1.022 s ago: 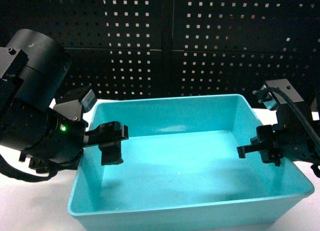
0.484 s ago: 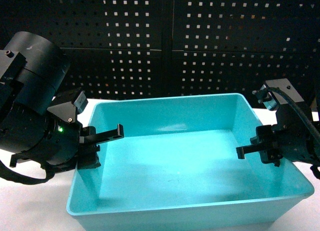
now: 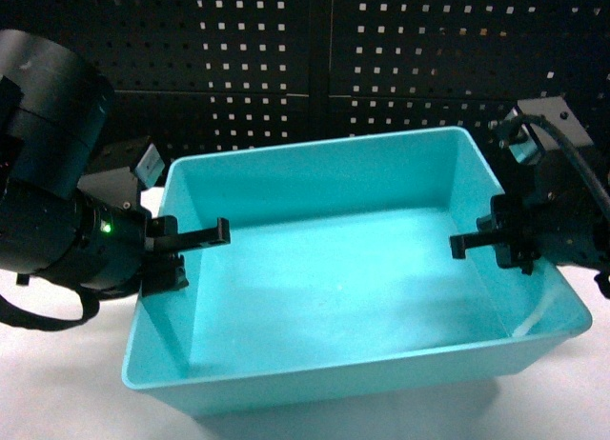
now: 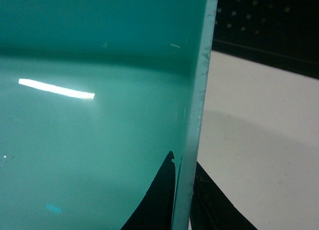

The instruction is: Stack blue boxes stably on right

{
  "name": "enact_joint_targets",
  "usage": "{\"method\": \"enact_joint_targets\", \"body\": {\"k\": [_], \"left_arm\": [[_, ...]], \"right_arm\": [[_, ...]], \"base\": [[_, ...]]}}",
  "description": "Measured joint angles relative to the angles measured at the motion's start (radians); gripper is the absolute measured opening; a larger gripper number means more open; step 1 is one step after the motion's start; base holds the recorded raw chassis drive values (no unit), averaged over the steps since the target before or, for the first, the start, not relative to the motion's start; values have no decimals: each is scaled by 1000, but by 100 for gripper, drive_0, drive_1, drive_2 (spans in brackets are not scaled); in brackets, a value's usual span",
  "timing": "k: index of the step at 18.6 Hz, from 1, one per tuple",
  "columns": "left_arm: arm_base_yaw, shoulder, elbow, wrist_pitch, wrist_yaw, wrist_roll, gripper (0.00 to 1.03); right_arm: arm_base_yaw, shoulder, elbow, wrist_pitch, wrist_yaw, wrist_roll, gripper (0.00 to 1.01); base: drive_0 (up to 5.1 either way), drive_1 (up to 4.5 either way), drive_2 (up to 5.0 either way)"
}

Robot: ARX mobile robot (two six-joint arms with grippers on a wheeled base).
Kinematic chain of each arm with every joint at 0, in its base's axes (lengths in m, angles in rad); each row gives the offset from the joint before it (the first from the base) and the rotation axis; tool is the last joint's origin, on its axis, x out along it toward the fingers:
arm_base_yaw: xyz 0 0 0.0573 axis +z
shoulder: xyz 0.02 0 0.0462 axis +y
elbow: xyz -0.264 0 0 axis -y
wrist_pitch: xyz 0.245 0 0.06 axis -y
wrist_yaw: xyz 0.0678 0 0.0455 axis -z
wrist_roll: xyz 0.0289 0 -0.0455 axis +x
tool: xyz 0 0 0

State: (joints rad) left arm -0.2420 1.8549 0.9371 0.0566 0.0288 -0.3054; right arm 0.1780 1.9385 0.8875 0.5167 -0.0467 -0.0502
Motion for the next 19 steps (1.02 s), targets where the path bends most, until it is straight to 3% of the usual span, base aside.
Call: {"method": "enact_joint_targets", "body": {"k": [10,19], "left_arm": [[13,-106,89,-26,23,27,2],[13,-216,356,-119,85,49,2]], "right_arm": [[-14,-137,71,-29,3,-5,8],[-61,-285,285,-127,-24,37,7]], "base": [[0,0,0],[0,0,0]]}}
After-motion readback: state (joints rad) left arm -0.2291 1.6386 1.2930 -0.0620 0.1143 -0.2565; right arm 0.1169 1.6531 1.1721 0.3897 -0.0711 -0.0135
